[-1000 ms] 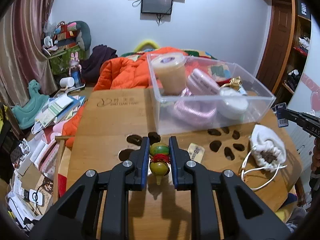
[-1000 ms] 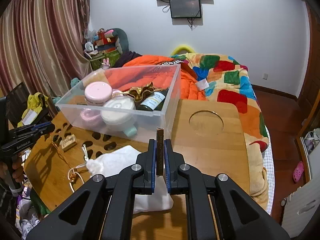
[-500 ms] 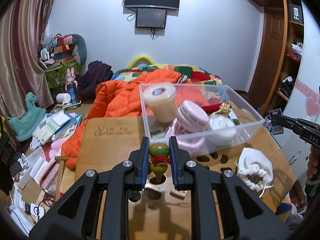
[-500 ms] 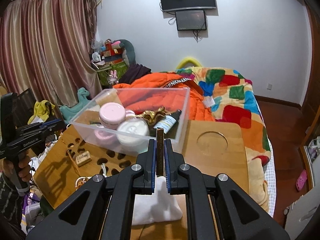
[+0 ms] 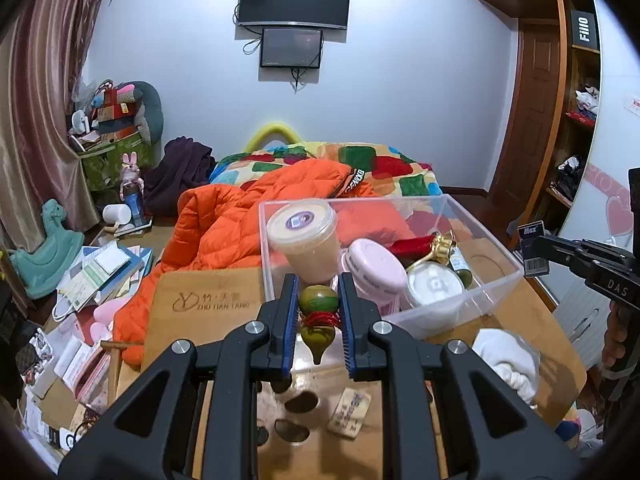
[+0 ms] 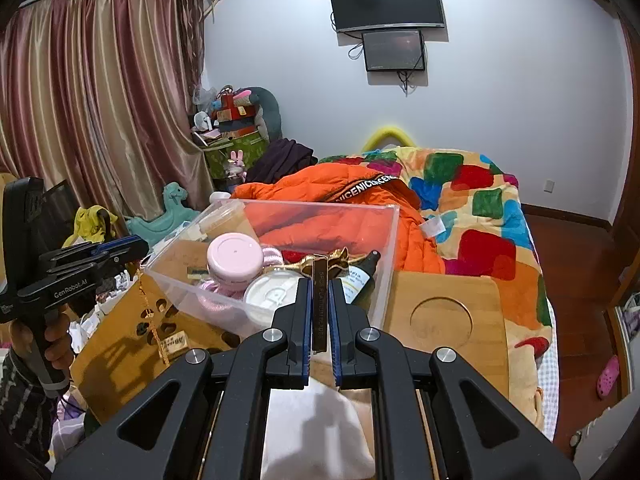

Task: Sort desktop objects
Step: 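Carry the gourd toy and gold tube over the clear box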

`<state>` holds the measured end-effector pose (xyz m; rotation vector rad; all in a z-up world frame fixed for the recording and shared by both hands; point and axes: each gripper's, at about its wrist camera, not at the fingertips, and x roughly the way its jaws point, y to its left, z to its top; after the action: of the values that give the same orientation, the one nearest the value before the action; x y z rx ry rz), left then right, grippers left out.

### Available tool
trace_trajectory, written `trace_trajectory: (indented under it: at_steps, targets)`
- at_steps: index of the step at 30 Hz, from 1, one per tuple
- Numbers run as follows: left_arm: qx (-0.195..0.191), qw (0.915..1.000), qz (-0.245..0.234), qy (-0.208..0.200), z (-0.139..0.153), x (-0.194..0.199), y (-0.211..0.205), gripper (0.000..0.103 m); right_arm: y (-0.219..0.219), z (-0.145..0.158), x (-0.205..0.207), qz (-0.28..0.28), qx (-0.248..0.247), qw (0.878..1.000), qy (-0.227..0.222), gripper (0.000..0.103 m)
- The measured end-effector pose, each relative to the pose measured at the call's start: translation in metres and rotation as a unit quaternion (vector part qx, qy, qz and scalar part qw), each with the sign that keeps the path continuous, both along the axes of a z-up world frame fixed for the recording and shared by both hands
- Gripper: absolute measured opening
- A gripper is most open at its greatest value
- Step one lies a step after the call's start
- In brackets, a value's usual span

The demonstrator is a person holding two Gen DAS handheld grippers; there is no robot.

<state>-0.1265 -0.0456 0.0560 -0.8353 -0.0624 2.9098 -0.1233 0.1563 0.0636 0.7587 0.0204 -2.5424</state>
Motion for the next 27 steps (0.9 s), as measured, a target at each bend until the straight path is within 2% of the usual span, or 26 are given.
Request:
trace_trajectory:
  at_steps: [9,27]
  targets:
    - [0.002,0.9999,-0.006,-0.012,-0.008,-0.022,0.004,0.018,-0.008,-0.003,-0.021,0.004,-0.006,1.0,-0.007,0.007]
    - [-0.005,0.999,0.002,-0.045,-0.031,-0.051,0.004,0.018,-0.025,-0.034,-0.055,0.008,0.011,0.999,-0.047,0.007]
